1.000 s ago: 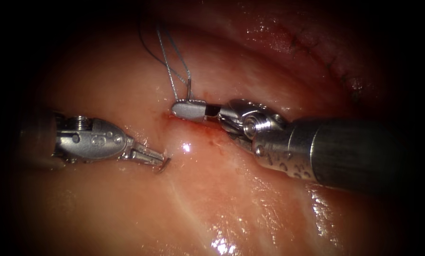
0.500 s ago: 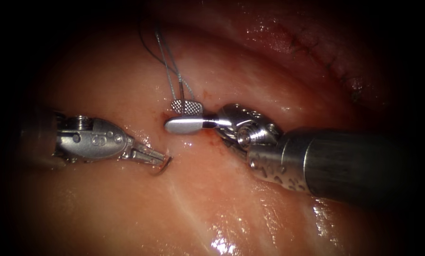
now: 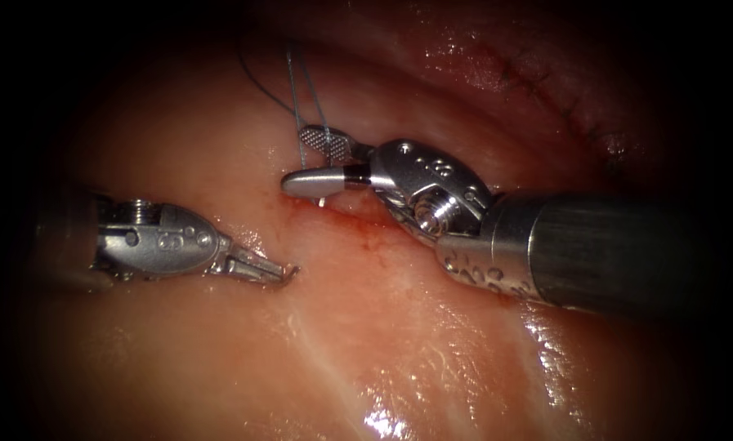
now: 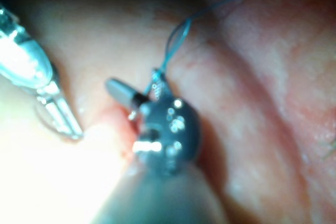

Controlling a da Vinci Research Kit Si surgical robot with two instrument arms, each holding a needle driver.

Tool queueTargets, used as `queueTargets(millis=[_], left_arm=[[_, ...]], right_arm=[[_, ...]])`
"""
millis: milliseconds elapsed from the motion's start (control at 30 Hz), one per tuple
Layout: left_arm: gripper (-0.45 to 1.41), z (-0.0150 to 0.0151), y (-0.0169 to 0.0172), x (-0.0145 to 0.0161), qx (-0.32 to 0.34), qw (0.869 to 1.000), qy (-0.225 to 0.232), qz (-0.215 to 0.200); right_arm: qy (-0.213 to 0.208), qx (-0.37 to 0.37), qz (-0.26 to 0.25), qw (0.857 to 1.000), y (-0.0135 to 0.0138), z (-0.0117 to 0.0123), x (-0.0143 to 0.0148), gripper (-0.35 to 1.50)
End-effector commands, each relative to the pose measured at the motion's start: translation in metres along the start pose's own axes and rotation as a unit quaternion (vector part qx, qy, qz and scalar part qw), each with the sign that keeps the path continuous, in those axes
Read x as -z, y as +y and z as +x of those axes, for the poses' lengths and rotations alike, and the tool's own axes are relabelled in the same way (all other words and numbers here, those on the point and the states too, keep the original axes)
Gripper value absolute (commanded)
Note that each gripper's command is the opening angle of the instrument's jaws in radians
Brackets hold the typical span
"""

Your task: Wound Closure

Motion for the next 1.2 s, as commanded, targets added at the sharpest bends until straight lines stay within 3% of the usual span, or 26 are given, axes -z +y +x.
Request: queueTargets(millis=[33, 67, 100, 633, 1067, 1200], left_arm=[[-0.38, -0.0005, 0.0003, -0.0009, 0.001, 1.000, 0.000, -0.002], [-0.38, -0.0005, 0.0004, -0.0009, 0.001, 1.000, 0.000, -0.002], [-0.38, -0.0006, 0.0004, -0.0008, 0.001, 1.000, 0.000, -0.002], [-0.38, -0.0007, 0.0005, -0.0007, 0.000, 1.000, 0.000, -0.002], [-0.38, -0.0007, 0.0006, -0.0007, 0.000, 1.000, 0.000, -0.002], [-0.38, -0.0006, 0.0009, -0.0007, 0.000, 1.000, 0.000, -0.002]], right_arm=[[-0.007, -0.001, 0.004, 1.000, 0.0000, -0.0008, -0.0004, 0.22], [-0.010, -0.001, 0.005, 1.000, 0.0000, -0.0008, -0.0003, -0.25], [-0.017, 0.000, 0.007, 1.000, 0.0001, -0.0008, 0.0000, -0.35], [-0.045, -0.087, 0.018, 0.995, -0.0012, -0.0023, 0.0011, -0.35], [-0.040, -0.206, 0.065, 0.976, -0.0017, -0.0038, 0.0011, -0.35], [-0.032, -0.212, 0.086, 0.973, -0.0021, -0.0038, 0.0011, -0.35]])
